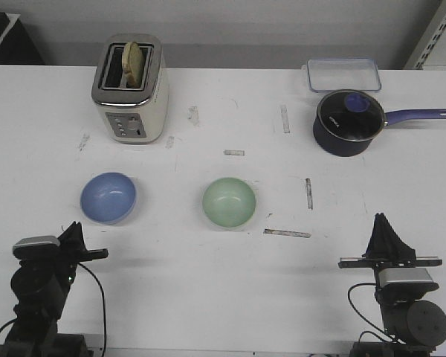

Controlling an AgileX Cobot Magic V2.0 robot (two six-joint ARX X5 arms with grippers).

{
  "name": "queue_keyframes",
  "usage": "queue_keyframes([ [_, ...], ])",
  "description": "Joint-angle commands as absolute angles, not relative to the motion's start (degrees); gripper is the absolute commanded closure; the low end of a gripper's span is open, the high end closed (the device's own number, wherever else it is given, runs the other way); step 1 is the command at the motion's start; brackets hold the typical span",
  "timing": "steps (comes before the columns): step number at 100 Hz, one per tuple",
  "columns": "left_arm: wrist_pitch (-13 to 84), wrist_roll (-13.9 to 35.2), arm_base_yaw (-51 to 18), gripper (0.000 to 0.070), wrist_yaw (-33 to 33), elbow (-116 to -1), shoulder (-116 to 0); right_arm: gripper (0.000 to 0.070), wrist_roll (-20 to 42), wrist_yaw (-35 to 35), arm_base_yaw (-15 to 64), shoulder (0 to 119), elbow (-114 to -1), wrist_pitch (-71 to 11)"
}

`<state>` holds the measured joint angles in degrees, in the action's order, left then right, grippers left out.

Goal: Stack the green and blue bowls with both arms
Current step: 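Reach the left gripper down to the rim of the light blue bowl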

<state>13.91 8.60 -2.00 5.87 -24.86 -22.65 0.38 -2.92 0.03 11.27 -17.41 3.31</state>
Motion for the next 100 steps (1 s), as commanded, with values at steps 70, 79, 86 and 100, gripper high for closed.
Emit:
queue_keyframes([
  [70, 40.49, 9.19, 2.09, 0.0699, 0.14, -58.76, -65.25, 0.0693, 0.12, -2.85, 0.03, 11.18, -17.56, 3.99],
  [79, 38.35, 9.15, 3.05, 0.0699, -0.05, -58.76, -65.3, 0.0692, 0.14, -2.87, 0.03, 11.18, -17.56, 3.99],
  [86, 36.12, 10.11, 4.54, 0.0699, -0.05, -58.76, -65.36, 0.0692, 0.12, -2.85, 0.03, 11.18, -17.56, 3.99],
  [100, 33.47, 11.11, 8.4, 0.0699, -0.05, -59.55, -66.83, 0.0693, 0.12, -2.85, 0.03, 11.18, -17.56, 3.99],
])
